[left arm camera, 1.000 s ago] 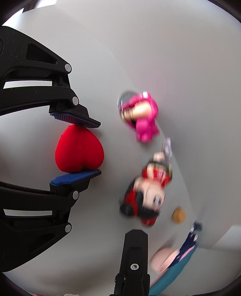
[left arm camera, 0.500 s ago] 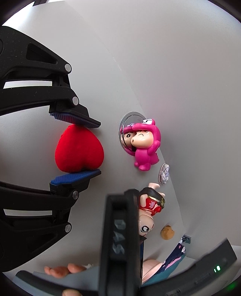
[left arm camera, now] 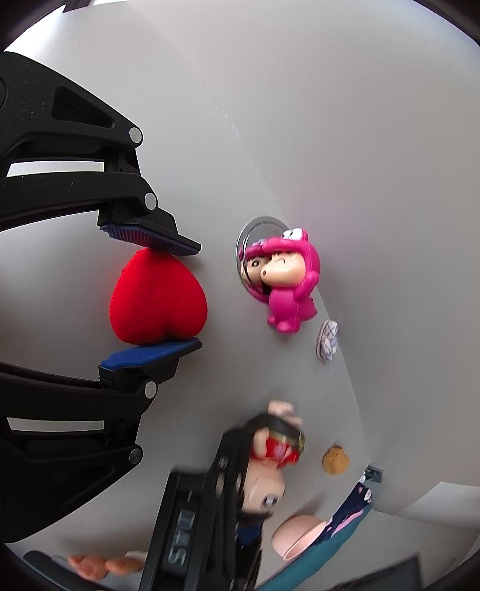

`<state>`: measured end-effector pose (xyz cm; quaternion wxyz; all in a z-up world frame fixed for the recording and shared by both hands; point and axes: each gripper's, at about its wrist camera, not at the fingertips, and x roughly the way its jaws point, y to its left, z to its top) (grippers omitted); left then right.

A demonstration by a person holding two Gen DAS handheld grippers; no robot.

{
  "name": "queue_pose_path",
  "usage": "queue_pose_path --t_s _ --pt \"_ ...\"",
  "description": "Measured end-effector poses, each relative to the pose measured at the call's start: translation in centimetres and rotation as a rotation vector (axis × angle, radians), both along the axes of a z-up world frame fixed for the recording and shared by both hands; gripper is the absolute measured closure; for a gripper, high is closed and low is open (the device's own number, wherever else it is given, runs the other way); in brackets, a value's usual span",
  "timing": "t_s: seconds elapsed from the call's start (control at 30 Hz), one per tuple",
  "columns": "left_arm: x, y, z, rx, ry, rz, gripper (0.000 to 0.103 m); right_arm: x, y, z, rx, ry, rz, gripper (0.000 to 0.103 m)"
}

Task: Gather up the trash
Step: 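Grasp the red heart plush with the left gripper while the right grasps the doll figure, then carry both items over the black trash bag and open both grippers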

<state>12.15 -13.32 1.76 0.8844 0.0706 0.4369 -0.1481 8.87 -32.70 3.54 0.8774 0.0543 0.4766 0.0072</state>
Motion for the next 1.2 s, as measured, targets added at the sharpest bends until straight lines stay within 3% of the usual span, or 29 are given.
queue_pose_path --t_s 0.3,0.57,1.2 --pt "-3.5 -4.4 0.4 0.032 -0.015 -0.131 0.058 -5.3 -5.6 1.3 0.106 -0.022 -0.066 0.025" --pt "-7.0 -9.3 0.7 0.050 -0.014 -0.220 0.058 -9.4 -9.2 1.6 0.137 -0.048 -0.141 0.025" --pt "-18.5 -23.8 2.7 0.061 -0.040 -0.503 0.058 -25.7 -23.2 3.1 0.203 -0.173 -0.352 0.025"
